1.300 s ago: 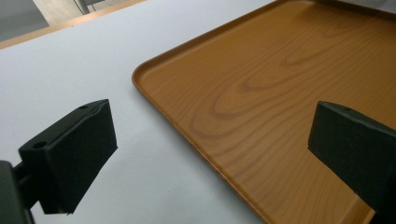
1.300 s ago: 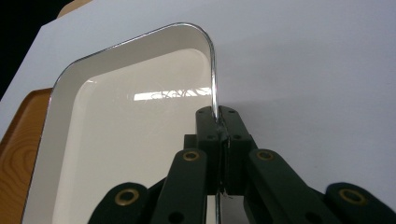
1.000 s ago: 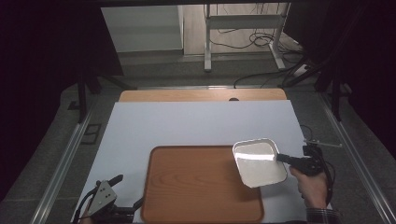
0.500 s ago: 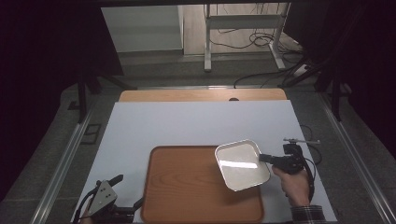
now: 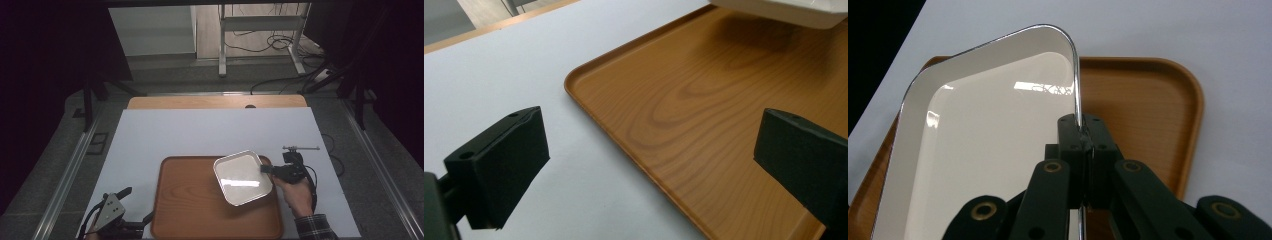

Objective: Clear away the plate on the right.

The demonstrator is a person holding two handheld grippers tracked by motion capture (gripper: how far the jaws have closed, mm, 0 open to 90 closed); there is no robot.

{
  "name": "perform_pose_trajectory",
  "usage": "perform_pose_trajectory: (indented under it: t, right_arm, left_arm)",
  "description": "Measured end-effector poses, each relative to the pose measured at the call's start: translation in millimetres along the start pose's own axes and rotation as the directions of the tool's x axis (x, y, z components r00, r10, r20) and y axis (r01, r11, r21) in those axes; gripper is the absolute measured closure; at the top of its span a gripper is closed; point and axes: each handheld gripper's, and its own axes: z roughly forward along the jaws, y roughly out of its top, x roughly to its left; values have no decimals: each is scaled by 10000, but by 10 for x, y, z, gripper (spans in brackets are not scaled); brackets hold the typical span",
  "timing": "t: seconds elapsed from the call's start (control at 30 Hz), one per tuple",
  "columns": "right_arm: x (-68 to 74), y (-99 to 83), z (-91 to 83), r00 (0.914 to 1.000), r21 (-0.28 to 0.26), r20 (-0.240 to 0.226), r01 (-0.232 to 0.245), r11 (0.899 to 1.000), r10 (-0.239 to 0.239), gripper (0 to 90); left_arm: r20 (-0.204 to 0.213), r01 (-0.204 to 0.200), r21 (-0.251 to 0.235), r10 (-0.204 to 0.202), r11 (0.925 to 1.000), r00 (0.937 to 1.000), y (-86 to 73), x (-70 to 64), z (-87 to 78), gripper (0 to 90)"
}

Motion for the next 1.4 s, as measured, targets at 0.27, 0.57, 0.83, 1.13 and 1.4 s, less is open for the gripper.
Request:
perform_pose_trajectory:
  t: [0.27, 0.57, 0.83, 1.13, 1.4]
  right_arm:
    - [114, 23, 181, 9999, 175, 46, 153, 9997, -153, 884]
    - [233, 45, 368, 9994, 362, 112, 316, 9988, -320, 884]
    - [303, 41, 561, 9986, 616, 379, 351, 9975, -375, 884]
    - [291, 21, 652, 9964, 852, 659, 473, 9952, -530, 881]
    - [324, 22, 604, 9909, 573, 694, 1112, 9921, -1151, 719]
  left_arm:
    - [20, -36, -15, 36, 10000, 10000, -1, -2, -1, 9]
    - [24, -48, -8, 48, 10000, 10000, 0, -3, 0, 8]
    - [26, -64, -6, 64, 10000, 10000, 0, -4, -1, 9]
    - [33, -80, -20, 80, 10000, 10000, -1, -4, -3, 9]
    - [29, -78, -30, 78, 10000, 10000, -1, -4, -4, 8]
